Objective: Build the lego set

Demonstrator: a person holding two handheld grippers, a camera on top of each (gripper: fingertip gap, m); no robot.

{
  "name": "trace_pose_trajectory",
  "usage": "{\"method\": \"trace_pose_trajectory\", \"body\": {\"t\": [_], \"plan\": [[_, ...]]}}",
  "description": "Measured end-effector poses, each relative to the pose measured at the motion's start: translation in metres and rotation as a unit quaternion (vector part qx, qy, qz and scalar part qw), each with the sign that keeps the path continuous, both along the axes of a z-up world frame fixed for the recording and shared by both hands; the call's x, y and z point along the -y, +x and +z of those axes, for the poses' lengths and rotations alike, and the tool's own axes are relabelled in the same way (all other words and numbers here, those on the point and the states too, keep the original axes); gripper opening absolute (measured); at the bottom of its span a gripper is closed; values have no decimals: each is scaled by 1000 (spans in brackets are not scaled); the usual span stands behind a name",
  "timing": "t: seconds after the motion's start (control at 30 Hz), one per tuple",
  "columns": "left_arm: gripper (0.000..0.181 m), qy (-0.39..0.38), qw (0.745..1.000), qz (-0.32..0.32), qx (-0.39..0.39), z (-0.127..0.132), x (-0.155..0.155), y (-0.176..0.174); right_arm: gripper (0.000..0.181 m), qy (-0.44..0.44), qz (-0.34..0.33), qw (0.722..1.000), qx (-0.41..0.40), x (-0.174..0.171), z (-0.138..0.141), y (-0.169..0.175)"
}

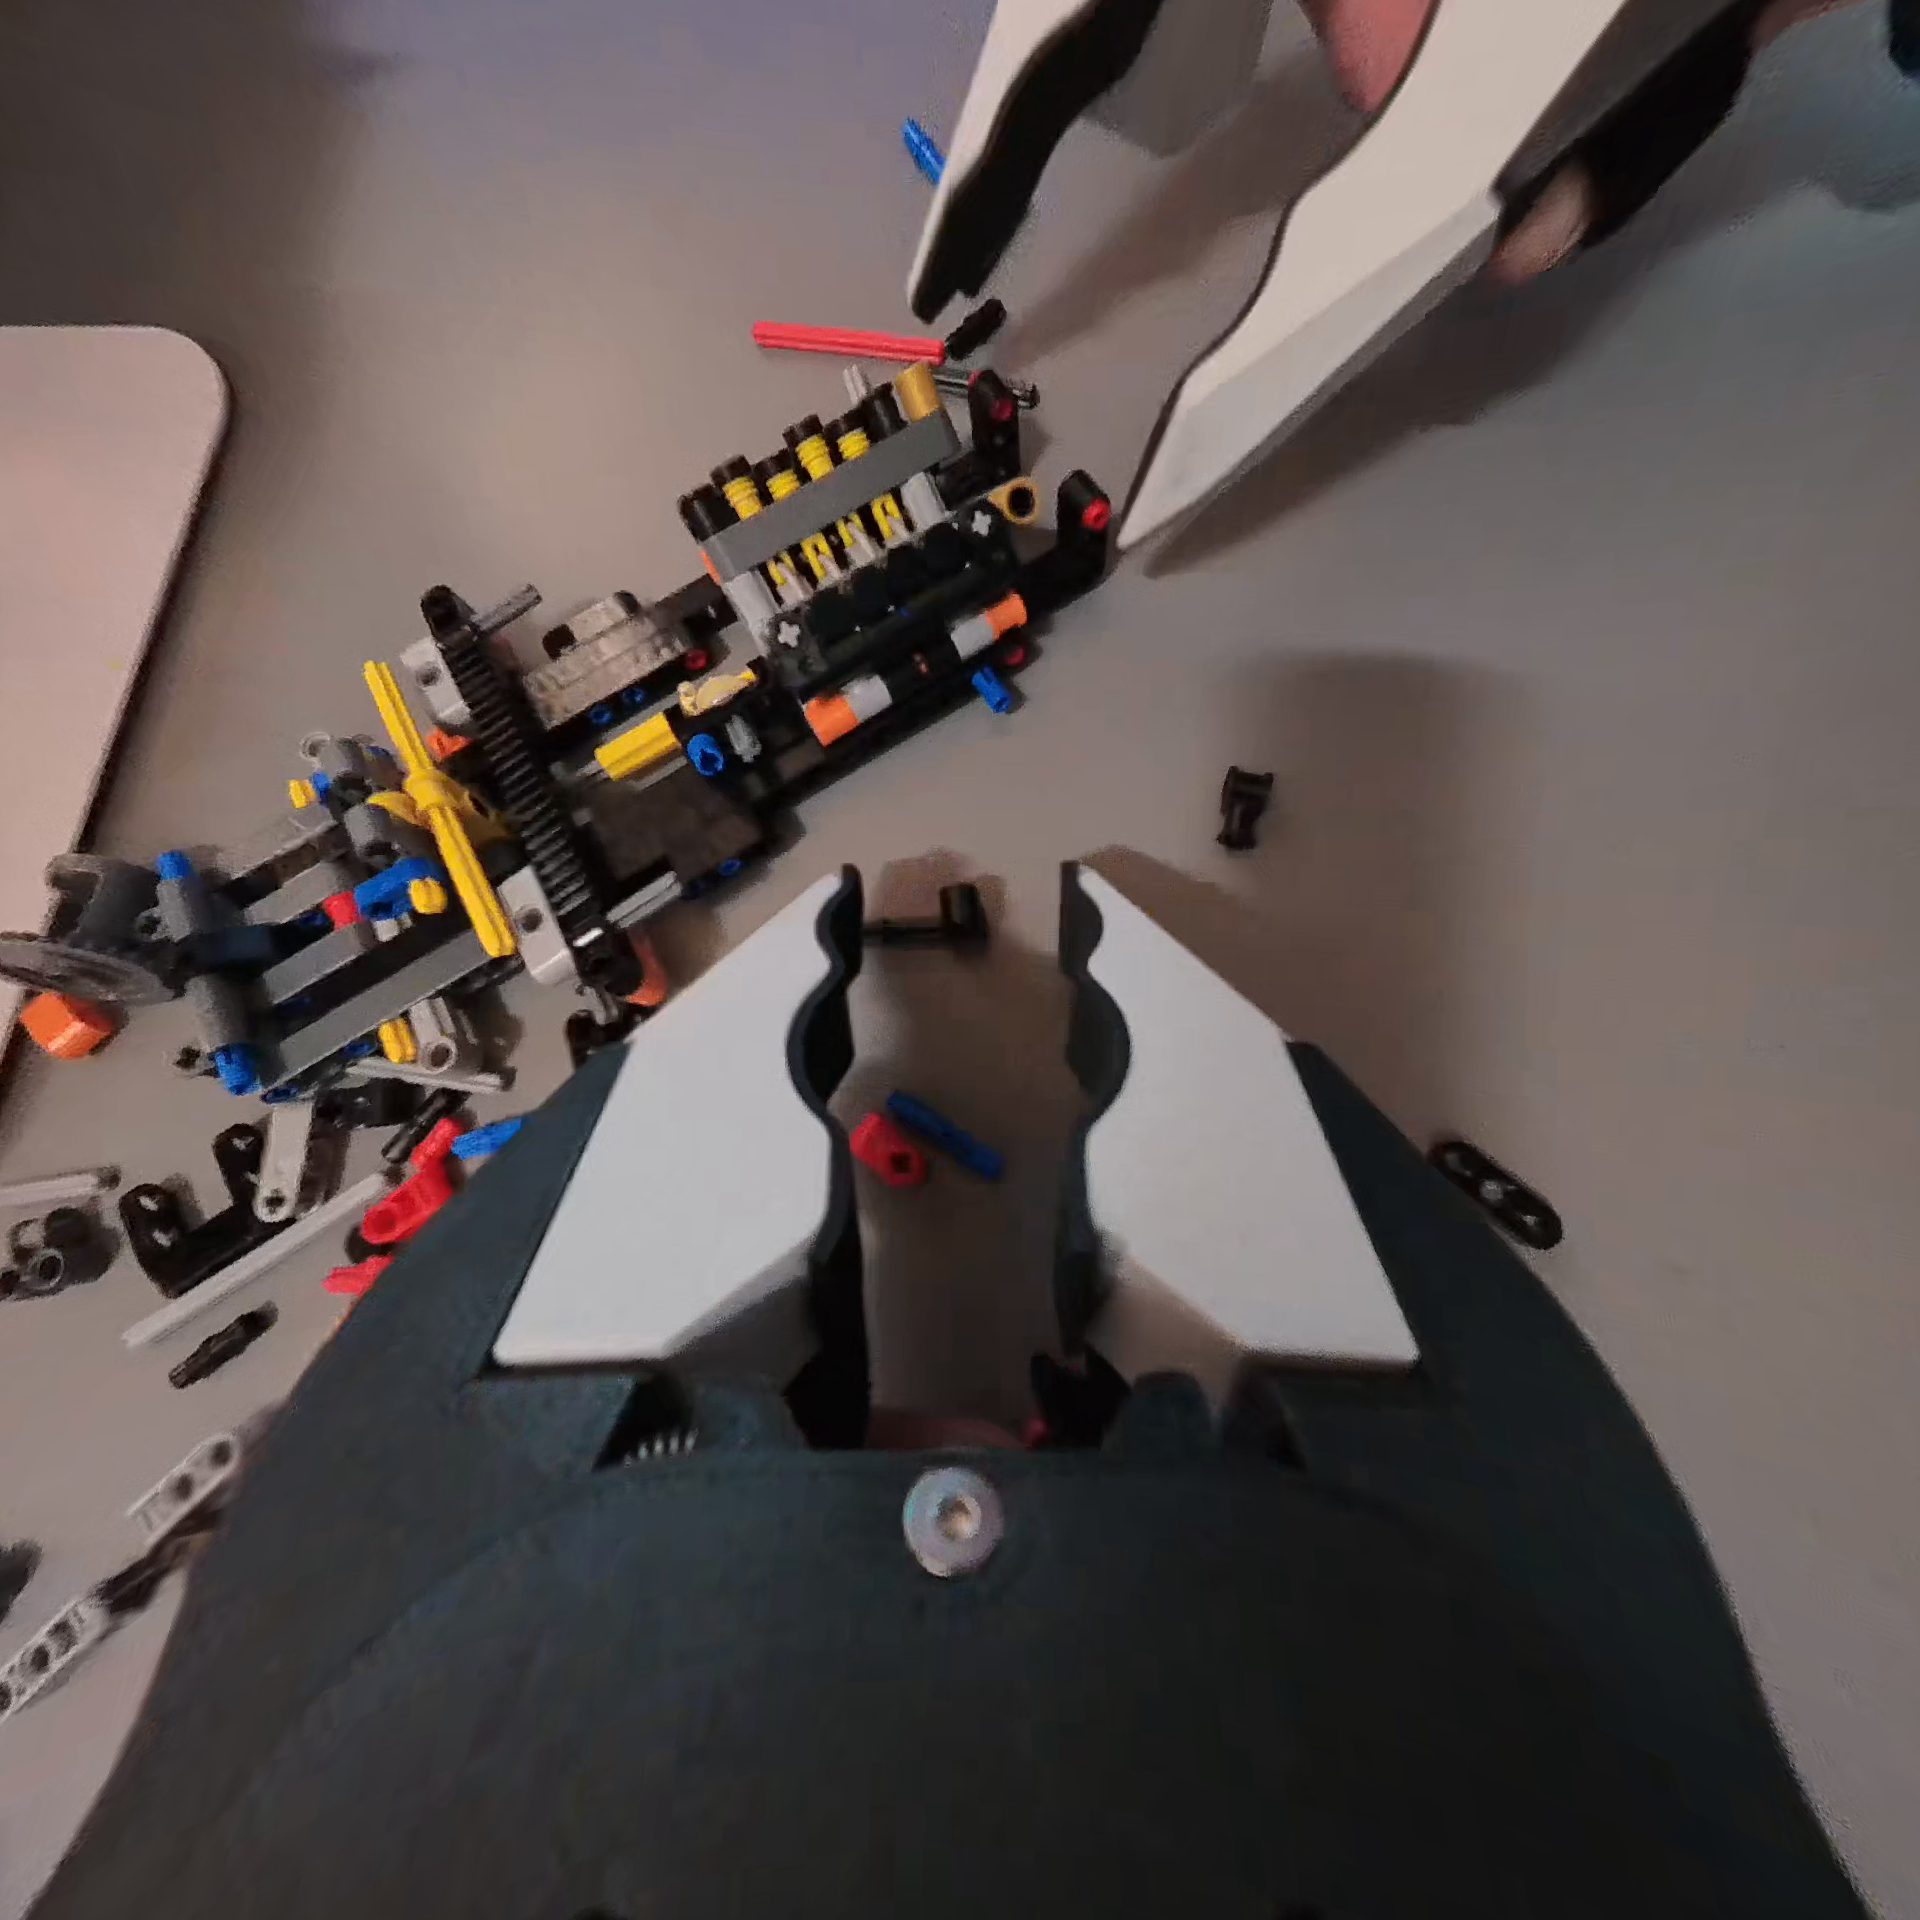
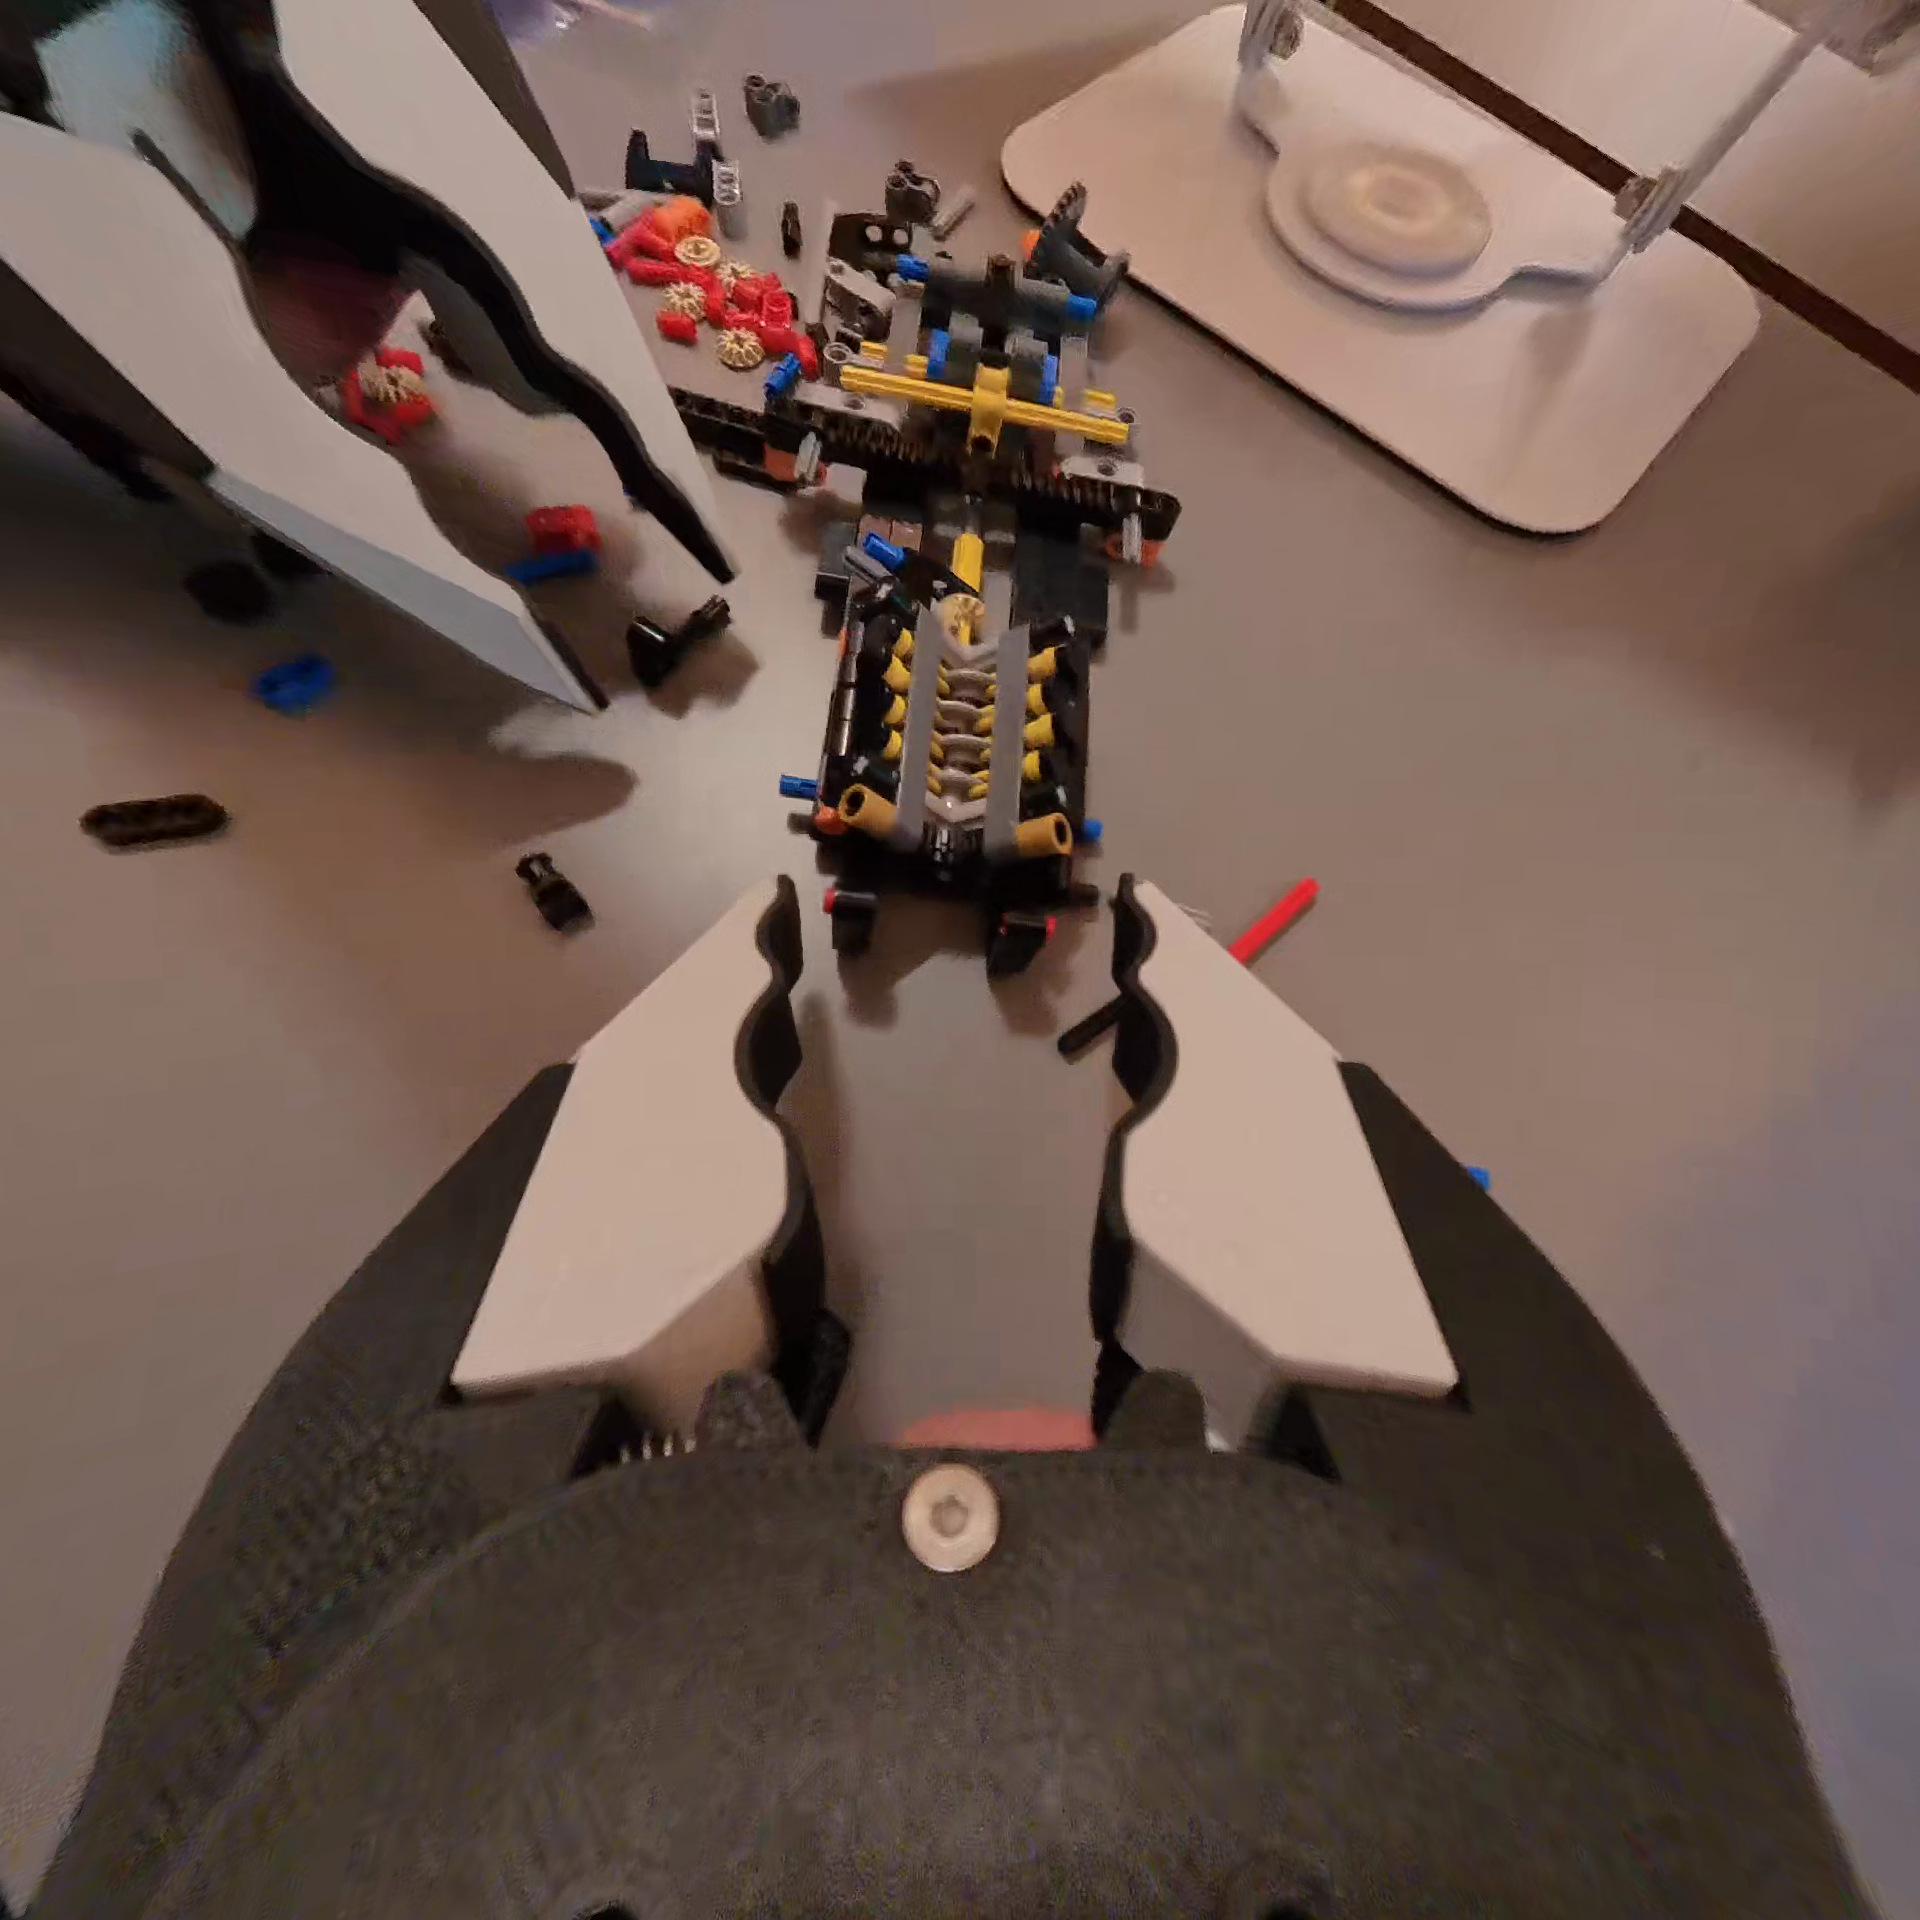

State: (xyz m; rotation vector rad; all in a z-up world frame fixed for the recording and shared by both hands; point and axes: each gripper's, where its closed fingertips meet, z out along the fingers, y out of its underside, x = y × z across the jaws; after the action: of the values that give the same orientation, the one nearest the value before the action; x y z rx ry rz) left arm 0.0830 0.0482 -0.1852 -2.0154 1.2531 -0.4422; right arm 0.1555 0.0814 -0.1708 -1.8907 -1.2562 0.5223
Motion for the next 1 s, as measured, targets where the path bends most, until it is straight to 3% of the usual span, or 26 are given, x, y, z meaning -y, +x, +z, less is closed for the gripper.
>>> {"method": "trace_pose_trajectory", "body": {"t": [0.03, 0.3, 0.4, 0.6, 0.8, 1.0], "plan": [[38, 11, 1000, -3, 4, 4, -1, 0, 56, -2, -2, 1000, -4, 0, 0, -2], [57, 64, 997, 37, 0, 28, -45, -38, 47, -10, -5, 1000, 11, -2, -8, -8], [57, 94, 996, -1, -3, 35, -50, -30, 44, -23, -18, 1000, -2, -6, -8, -4], [61, 112, 992, -29, -57, 18, -66, -21, 41, 16, -33, 999, -1, -10, 3, 2], [42, 151, 984, -86, -29, 33, -59, -4, 25, 61, 4, 998, 12, -6, 7, -10], [30, 152, 979, -124, -61, 22, -59, 4, 13, 62, 2, 998, -10, -10, 12, -12]]}}
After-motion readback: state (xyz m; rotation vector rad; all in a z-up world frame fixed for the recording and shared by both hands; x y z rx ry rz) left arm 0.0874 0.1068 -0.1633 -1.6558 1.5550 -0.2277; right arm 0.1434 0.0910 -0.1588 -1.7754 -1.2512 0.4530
